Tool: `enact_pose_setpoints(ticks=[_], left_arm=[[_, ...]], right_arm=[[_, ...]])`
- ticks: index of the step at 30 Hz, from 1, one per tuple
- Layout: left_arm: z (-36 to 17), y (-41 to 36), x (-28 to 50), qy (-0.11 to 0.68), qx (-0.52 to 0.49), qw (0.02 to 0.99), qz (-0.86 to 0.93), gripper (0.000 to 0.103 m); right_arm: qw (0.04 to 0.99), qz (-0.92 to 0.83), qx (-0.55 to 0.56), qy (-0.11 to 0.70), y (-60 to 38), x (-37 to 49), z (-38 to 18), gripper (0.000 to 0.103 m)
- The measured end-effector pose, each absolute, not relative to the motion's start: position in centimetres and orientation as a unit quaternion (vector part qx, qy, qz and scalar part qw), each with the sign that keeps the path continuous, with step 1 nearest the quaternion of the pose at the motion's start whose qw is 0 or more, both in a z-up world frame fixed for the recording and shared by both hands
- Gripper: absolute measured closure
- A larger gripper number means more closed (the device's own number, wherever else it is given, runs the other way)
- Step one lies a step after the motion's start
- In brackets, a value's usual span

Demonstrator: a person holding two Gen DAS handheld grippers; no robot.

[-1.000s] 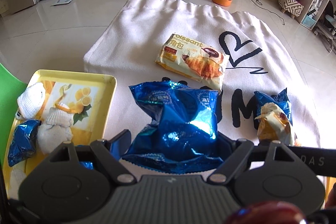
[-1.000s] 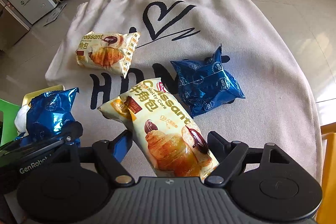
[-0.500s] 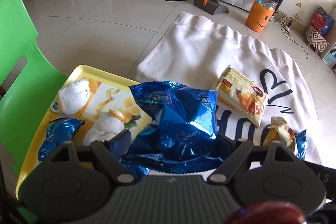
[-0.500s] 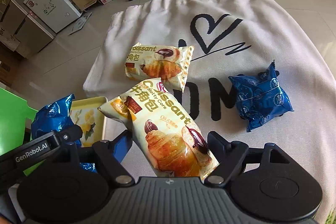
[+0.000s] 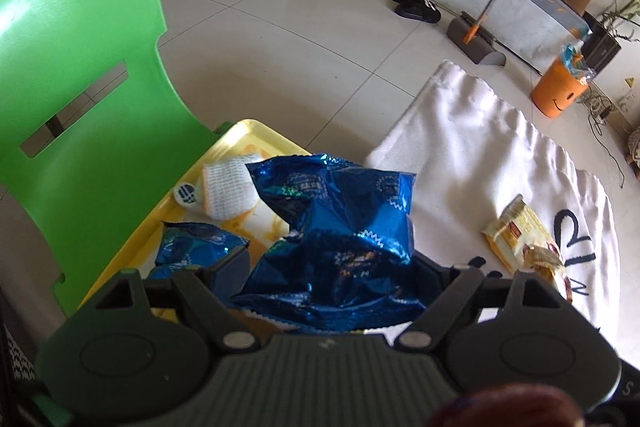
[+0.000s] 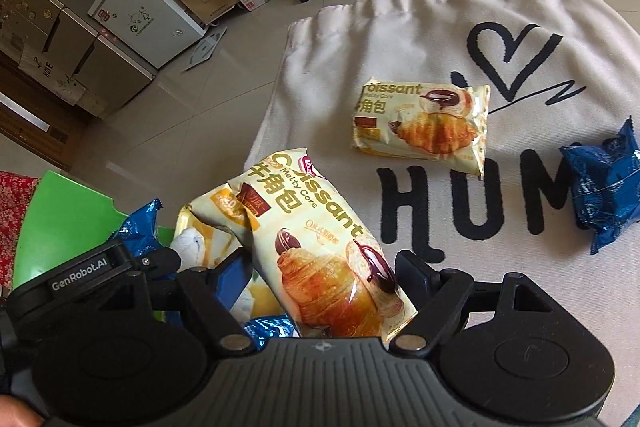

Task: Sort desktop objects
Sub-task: 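Lift both packs and carry them over the yellow tray, then open the left tool to drop the blue pack while the right tool drops the croissant pack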

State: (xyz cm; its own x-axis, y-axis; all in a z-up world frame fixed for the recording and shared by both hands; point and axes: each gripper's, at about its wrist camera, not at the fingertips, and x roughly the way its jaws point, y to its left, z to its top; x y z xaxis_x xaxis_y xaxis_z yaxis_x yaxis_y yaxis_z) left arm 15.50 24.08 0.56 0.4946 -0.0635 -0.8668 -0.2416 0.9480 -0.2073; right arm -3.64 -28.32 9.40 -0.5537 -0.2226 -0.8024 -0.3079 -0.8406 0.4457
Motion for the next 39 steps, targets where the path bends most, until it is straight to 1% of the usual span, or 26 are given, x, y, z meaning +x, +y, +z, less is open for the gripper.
enact_pose_setpoints(ticks=[6,15,20,22,23,24,30,39], left_arm=[[0.4,26.8,15.8,0.487,-0.175,0.850,0.099,0.020],[-1.2,29.0,16.2,0.495,-0.189,0.835,0.145,0.020],[-1.8,29.8,16.4,0.502,-0.193,0.828,0.156,0.020],[-2.1,30.2,16.5,0.509,-0.194,0.822,0.167,0.017],[-2.3,30.3,16.5,0.511,-0.196,0.819,0.170,0.012],[-2.3,30.3,16.5,0.512,-0.198,0.818,0.170,0.009],[-1.7,30.1,16.2,0.496,-0.194,0.828,0.175,0.001],[-0.9,27.8,16.0,0.481,-0.161,0.847,0.160,0.001]], right_arm=[[-0.008,0.828,-0.463,0.315,-30.4,-5.4,8.1,0.024],[-0.017,0.800,-0.474,0.366,-32.5,-8.8,4.8,0.024],[-0.018,0.791,-0.484,0.374,-33.5,-10.2,3.6,0.023],[-0.009,0.784,-0.497,0.372,-34.0,-10.6,3.2,0.019],[-0.009,0.779,-0.507,0.369,-34.2,-10.8,3.0,0.017],[-0.016,0.777,-0.511,0.369,-34.3,-10.8,2.9,0.016],[-0.044,0.802,-0.493,0.335,-34.7,-10.4,4.5,0.015],[-0.016,0.819,-0.492,0.296,-32.6,-9.4,5.9,0.015]])
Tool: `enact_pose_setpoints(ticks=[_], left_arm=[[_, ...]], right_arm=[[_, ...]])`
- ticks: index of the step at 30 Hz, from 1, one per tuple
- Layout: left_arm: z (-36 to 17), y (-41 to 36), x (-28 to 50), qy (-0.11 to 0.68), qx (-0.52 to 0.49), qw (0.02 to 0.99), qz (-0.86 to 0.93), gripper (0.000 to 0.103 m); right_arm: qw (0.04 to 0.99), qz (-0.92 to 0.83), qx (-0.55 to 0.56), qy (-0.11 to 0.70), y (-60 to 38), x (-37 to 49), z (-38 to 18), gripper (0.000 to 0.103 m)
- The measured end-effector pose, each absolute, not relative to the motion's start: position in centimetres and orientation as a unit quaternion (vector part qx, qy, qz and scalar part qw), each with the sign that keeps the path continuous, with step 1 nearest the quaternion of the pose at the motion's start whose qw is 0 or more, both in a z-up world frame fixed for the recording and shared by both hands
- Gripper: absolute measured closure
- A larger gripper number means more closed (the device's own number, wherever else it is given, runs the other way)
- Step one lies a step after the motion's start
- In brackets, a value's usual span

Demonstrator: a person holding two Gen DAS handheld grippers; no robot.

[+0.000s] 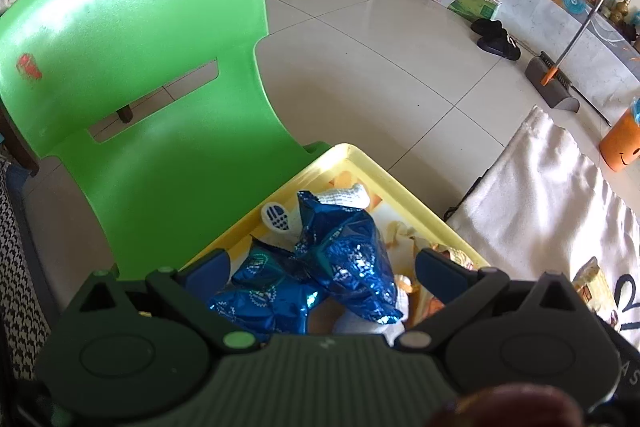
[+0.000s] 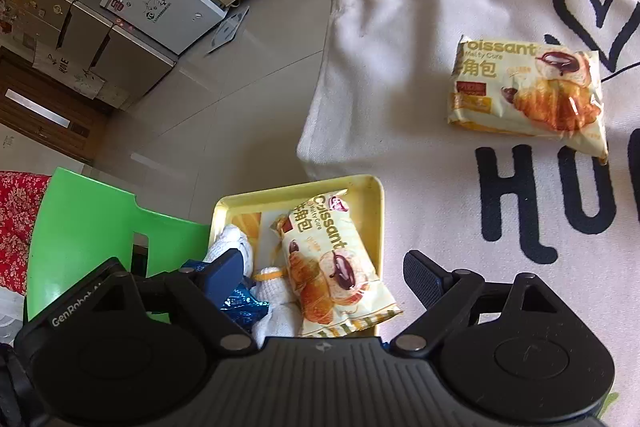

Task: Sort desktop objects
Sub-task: 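Open the left tool to drop the blue pack while the right tool drops the croissant pack, then move the right tool to another croissant pack on the cloth and close on it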

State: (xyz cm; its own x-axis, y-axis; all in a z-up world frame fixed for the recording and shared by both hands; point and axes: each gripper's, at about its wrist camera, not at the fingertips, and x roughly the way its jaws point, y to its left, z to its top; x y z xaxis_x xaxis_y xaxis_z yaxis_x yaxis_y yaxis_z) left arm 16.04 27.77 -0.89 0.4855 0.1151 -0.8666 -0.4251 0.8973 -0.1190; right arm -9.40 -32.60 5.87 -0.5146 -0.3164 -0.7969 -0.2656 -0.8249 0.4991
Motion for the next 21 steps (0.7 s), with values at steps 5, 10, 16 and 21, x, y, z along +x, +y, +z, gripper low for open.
enact_pose_setpoints(ticks=[5,10,16,21], left_arm=[[-0.5,25.5,16.0,0.474,-0.137,0.859,0.134,0.001],[-0.5,22.9,15.8,0.475,-0.110,0.867,0.105,0.001],[-0.9,20.2,15.4,0.485,-0.091,0.866,0.077,0.001],[-1.2,18.9,15.3,0.490,-0.079,0.866,0.066,0.001]], right_arm=[[-0.012,-0.839,0.481,-0.254,-30.7,-8.9,6.7,0.015],[-0.059,-0.866,0.448,-0.213,-28.0,-8.6,7.9,0.015],[-0.111,-0.886,0.405,-0.197,-25.1,-9.7,8.5,0.015],[-0.133,-0.889,0.397,-0.188,-23.6,-10.8,8.0,0.015]])
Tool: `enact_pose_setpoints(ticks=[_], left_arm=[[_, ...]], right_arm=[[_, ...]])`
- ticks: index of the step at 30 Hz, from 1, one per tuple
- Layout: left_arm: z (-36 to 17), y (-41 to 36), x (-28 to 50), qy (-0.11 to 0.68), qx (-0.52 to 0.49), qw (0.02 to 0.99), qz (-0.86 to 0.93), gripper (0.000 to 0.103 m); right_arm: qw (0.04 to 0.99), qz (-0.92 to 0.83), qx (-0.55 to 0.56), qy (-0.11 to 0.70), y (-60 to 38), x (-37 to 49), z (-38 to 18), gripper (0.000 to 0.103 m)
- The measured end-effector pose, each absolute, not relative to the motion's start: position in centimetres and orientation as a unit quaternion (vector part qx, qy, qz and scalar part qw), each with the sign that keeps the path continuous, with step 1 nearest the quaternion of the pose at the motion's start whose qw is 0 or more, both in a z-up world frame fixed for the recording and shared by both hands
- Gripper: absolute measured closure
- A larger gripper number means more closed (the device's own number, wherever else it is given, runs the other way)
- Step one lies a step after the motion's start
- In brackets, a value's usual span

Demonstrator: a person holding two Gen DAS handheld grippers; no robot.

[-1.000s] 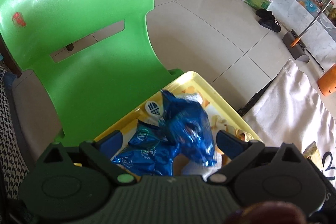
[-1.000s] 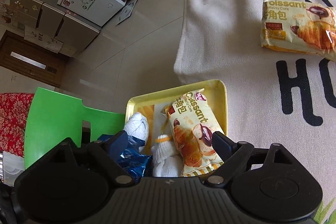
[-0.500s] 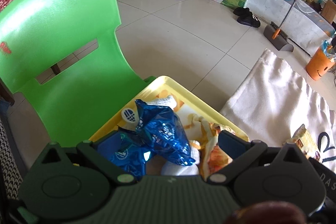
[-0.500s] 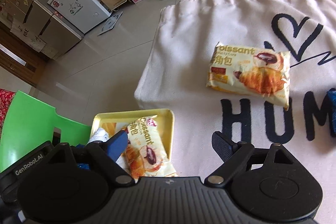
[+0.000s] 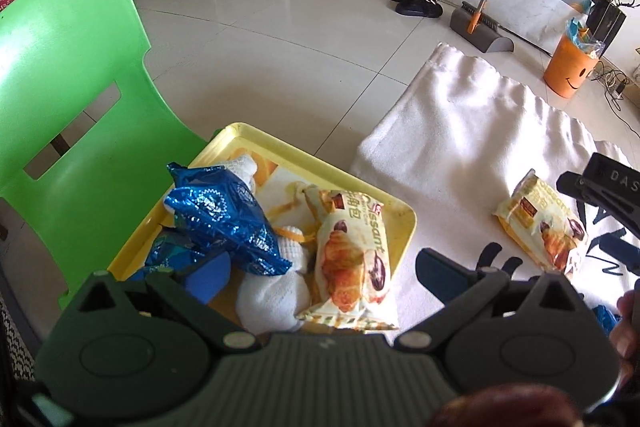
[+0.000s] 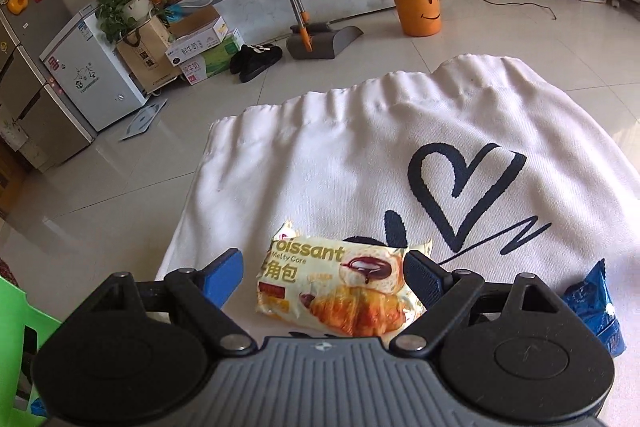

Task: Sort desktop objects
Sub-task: 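Move the right tool to another croissant pack on the cloth and close on it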

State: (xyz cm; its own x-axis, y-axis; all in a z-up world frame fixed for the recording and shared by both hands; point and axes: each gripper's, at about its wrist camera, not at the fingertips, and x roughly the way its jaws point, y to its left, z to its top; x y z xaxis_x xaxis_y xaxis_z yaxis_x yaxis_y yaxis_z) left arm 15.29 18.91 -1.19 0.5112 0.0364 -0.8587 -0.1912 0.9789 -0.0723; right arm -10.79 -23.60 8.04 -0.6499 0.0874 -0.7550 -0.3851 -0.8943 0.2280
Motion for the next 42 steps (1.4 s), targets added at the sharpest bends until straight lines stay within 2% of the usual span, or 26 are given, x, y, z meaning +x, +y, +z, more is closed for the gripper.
enact_pose_setpoints(ticks=[10,16,19,21,24,30,38,42], left_arm=[[-1.6,18.8,15.3,0.497,-0.075,0.862,0.068,0.001],[-1.5,18.4,15.4,0.498,-0.080,0.861,0.063,0.001],[-1.3,18.1,15.3,0.498,-0.083,0.861,0.057,0.001],[-1.2,17.9,15.3,0.500,-0.085,0.861,0.053,0.001],[-1.0,17.6,15.2,0.500,-0.091,0.860,0.042,0.001],[-0.2,17.5,14.6,0.498,-0.104,0.860,0.032,0.001],[-0.8,17.6,14.8,0.507,-0.110,0.854,0.037,0.001],[-1.3,17.4,15.1,0.514,-0.106,0.850,0.039,0.001]], right_arm=[[0.132,0.889,-0.413,0.146,-24.2,-12.1,5.6,0.013],[0.120,0.872,-0.464,0.101,-24.8,-11.3,5.0,0.013],[0.099,0.830,-0.531,0.143,-24.1,-10.3,3.7,0.015],[0.086,0.809,-0.545,0.202,-23.2,-8.9,3.0,0.015],[0.086,0.794,-0.558,0.226,-22.7,-7.0,3.0,0.015],[0.101,0.824,-0.509,0.227,-21.8,-5.1,5.2,0.015],[0.111,0.883,-0.409,0.202,-21.8,-9.5,7.0,0.015],[0.110,0.892,-0.400,0.181,-22.3,-12.3,6.4,0.015]])
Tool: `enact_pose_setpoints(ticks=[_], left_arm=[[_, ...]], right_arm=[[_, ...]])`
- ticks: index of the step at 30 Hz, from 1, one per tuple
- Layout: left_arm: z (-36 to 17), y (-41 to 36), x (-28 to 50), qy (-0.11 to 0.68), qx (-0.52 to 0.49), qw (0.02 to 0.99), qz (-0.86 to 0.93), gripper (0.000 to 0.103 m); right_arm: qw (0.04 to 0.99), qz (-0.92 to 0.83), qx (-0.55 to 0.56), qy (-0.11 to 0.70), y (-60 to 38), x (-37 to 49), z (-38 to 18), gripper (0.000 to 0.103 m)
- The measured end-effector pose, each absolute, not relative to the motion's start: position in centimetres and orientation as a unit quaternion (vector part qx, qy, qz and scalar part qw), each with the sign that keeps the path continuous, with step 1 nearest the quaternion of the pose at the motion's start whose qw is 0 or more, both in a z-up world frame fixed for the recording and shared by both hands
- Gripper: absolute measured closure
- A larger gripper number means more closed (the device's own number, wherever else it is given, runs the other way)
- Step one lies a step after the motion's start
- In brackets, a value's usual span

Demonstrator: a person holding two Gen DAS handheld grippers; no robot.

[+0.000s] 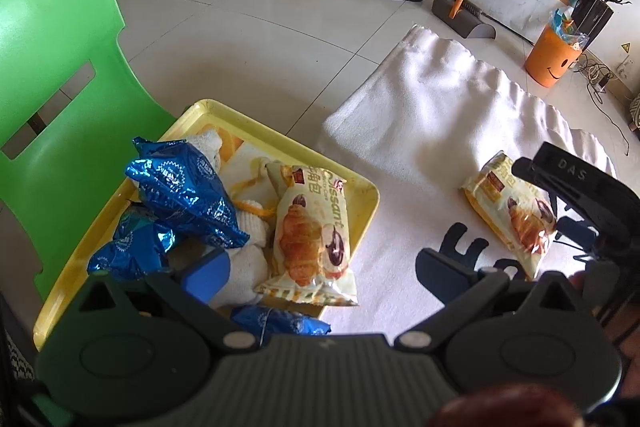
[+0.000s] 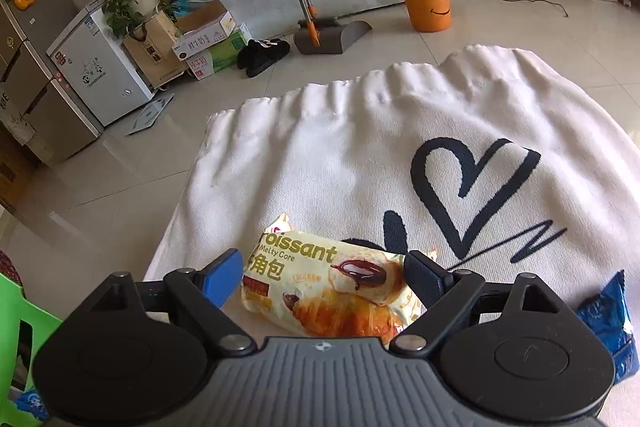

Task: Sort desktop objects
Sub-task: 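Move the right tool to another croissant pack on the cloth and close on it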

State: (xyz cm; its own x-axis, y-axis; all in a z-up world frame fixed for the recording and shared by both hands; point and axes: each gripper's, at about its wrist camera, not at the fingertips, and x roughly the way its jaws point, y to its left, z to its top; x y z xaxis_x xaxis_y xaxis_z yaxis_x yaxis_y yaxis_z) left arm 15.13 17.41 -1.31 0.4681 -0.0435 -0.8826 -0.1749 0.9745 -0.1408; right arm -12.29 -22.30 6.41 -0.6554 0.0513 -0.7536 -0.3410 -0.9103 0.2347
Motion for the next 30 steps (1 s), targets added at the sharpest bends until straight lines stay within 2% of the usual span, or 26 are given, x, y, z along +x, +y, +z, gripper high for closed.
enact_pose_setpoints(ticks=[12,20,24,30], left_arm=[[-2.2,16.8,15.2,0.524,-0.095,0.846,0.038,0.001],[-1.6,15.9,14.9,0.519,-0.093,0.849,0.027,0.001],[-1.2,16.0,14.6,0.517,-0.099,0.850,0.024,0.001],[-0.8,16.2,14.2,0.513,-0.104,0.852,0.020,0.001]], right_arm=[[0.107,0.905,-0.402,0.085,-23.9,-14.6,4.1,0.013],[0.057,0.862,-0.488,0.121,-22.6,-11.6,4.1,0.015],[0.051,0.852,-0.513,0.088,-22.7,-8.8,3.7,0.018],[0.070,0.884,-0.439,0.145,-21.1,-8.4,6.5,0.018]])
